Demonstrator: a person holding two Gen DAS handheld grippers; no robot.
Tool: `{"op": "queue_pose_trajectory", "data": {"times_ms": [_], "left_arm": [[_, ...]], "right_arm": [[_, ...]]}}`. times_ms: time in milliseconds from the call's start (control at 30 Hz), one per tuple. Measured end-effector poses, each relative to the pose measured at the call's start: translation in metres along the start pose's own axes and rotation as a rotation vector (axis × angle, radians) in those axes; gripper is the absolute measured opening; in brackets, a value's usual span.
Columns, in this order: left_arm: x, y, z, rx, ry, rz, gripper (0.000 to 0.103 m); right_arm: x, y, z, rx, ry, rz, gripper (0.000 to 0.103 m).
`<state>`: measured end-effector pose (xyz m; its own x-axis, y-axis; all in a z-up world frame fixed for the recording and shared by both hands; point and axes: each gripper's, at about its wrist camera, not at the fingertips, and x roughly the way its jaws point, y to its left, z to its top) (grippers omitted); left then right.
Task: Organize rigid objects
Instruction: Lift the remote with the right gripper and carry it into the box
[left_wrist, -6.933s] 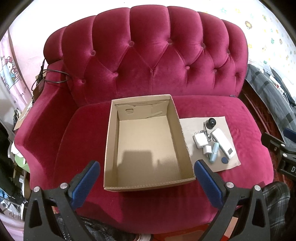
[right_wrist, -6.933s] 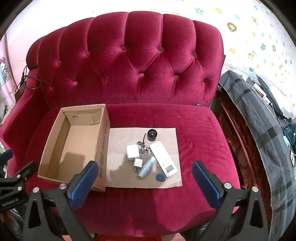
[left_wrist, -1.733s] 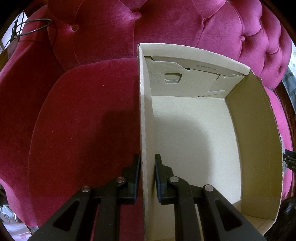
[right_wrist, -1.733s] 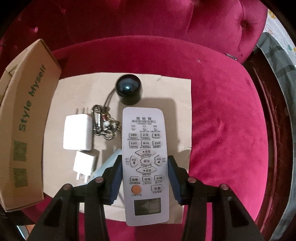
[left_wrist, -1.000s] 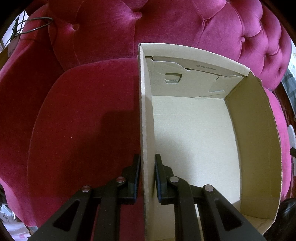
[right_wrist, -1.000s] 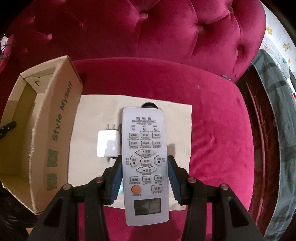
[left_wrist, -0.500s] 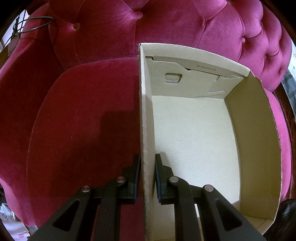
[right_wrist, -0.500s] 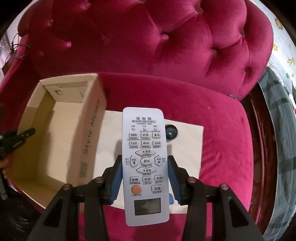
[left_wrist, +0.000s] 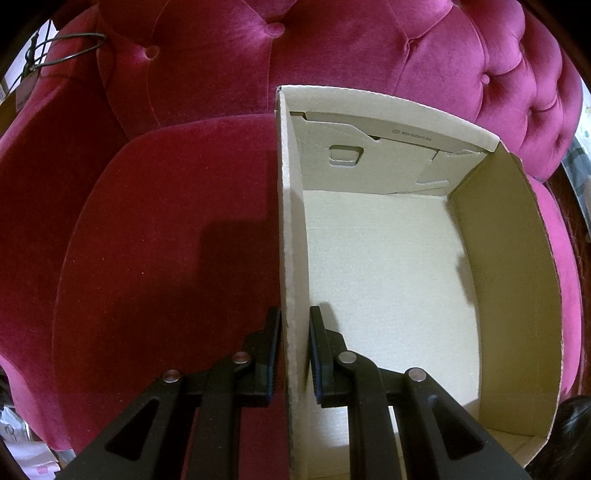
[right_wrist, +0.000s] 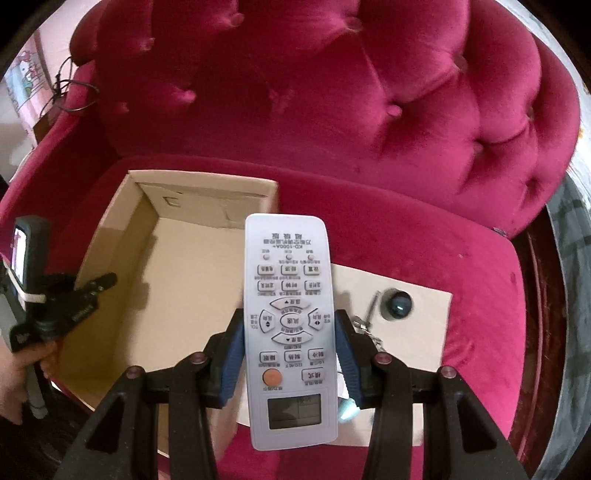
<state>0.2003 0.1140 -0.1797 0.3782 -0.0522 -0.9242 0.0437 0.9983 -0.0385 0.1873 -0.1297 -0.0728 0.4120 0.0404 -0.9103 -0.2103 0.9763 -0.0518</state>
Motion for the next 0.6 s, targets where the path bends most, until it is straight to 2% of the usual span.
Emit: {"op": "queue_pose_trajectory", "data": {"times_ms": [233,600], "left_arm": [[0.000,0.002,0.000,-0.007,0.001,-0.007,0.016],[0.000,0.004,0.000,-0.006,0.001,-0.010,0.016]], "right_arm": [[0.010,0.032,0.011,-0.033,-0.001,0.043,0.049],[0.045,0.072,0.018,-0.070,0.047,0.083,0.049]]}}
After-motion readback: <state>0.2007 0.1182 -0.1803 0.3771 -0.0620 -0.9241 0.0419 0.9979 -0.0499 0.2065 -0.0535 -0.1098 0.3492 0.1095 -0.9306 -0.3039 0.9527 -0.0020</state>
